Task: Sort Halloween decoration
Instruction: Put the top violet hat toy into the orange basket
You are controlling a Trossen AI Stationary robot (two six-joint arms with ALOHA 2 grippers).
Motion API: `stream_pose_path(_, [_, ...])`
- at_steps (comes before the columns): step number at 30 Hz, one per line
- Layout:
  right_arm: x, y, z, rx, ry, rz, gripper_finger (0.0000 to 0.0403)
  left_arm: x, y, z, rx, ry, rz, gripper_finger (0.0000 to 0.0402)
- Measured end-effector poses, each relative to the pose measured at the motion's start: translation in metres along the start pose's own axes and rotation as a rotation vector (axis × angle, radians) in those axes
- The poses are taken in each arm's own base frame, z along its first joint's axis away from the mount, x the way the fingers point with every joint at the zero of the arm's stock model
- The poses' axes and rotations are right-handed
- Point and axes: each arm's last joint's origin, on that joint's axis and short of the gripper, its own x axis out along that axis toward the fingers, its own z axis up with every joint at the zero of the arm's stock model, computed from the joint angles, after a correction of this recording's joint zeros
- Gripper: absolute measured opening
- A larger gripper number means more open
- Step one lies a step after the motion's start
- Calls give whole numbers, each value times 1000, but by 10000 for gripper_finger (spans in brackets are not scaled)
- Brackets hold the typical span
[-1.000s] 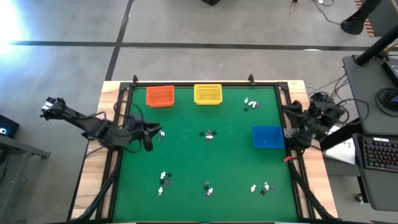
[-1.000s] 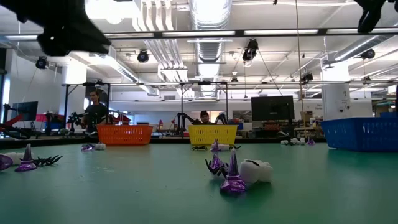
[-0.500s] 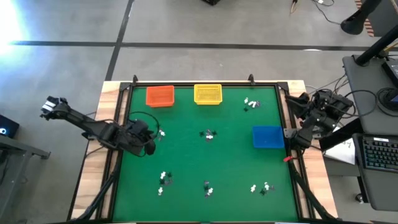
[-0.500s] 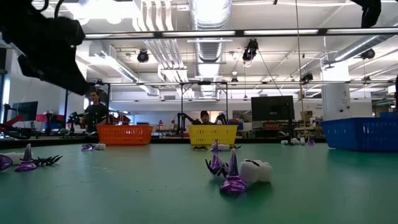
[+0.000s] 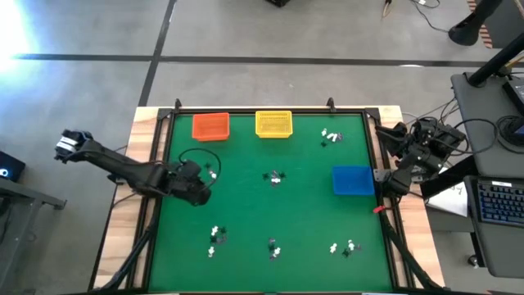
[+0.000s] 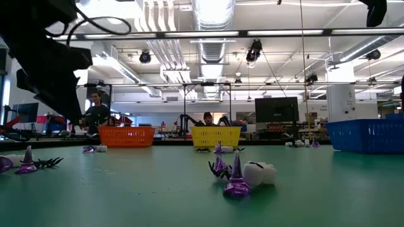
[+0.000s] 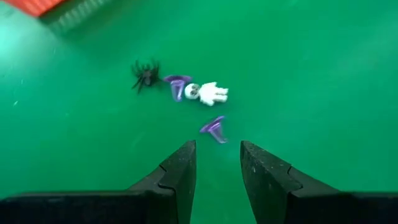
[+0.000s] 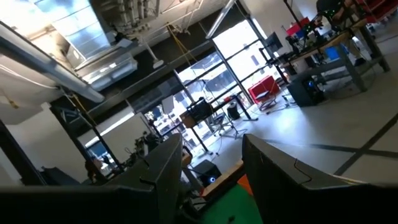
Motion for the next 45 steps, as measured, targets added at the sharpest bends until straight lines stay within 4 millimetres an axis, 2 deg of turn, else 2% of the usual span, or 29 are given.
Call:
stream_pose_path(9, [0, 0, -1, 26, 4, 2, 160, 28, 3, 18, -169, 59, 82, 107])
stream_pose_path(15, [0, 1, -4, 42, 15, 6, 160, 44, -1, 26, -53, 176, 5, 115])
stream_pose_path(21, [0, 2, -5, 55, 19, 7, 160, 46, -12, 35, 91, 192, -25, 139])
stream_pose_path(29, [0, 2, -5, 63, 22, 7, 160, 58, -13, 32, 253, 262, 73, 146])
stream_pose_path(36, [0, 2, -6, 61, 22, 7, 160, 69, -12, 31, 274, 285, 122, 146])
stream_pose_path(45, [0, 2, -6, 57, 22, 8, 160, 71, -10, 33, 263, 289, 126, 141])
